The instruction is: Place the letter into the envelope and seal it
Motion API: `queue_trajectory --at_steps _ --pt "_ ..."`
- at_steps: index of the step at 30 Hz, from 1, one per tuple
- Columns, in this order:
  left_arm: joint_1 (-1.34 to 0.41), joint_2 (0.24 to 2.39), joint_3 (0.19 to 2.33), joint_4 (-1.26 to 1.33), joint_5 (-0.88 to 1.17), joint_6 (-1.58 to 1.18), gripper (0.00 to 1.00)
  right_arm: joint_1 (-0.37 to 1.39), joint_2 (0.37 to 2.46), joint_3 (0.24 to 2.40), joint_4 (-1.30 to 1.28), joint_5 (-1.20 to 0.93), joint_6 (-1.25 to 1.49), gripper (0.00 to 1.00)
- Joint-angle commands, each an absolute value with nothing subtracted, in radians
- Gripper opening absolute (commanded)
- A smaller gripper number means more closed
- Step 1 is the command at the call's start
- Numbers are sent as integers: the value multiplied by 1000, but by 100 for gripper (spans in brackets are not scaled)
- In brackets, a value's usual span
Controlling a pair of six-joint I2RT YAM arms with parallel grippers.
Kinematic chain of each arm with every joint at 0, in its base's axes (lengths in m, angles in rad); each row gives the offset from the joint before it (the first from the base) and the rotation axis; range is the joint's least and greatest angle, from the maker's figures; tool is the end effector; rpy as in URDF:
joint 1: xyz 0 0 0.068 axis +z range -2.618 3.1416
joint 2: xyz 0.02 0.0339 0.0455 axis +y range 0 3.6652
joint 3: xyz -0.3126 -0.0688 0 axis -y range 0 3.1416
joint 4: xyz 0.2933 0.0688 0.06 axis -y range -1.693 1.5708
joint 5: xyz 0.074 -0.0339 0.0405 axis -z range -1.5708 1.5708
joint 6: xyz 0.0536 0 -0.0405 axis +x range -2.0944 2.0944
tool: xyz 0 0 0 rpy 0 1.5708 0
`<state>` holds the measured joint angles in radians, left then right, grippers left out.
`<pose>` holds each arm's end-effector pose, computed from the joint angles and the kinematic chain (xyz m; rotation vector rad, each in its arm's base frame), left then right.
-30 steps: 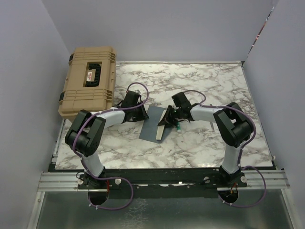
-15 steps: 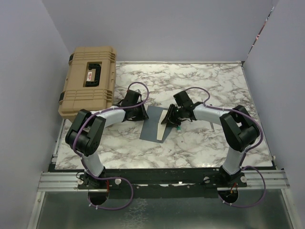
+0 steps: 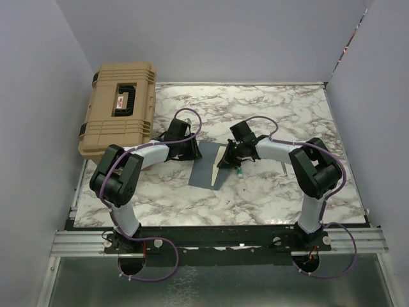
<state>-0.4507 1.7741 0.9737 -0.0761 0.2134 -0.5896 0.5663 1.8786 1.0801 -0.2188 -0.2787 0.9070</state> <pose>0.3653 -0.1894 0.1538 -0.0785 2.5547 -0.6966 0.3536 0.2423 0.1364 0.3646 2.7771 0.8248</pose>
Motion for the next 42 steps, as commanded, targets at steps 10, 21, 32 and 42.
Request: queue_trajectory --at_steps 10,21,32,42 --pt "-448 1768 997 -157 234 -528 58 565 1941 1209 -310 -275 798 3" --pt "-424 1724 1059 -214 112 -530 69 562 1836 1249 -419 -117 750 40" --pt "-417 1831 1135 -226 84 -552 72 546 1925 1327 -393 -47 753 30" --pt "-416 1916 1176 -234 115 -564 60 523 2020 1387 -410 -89 725 25"
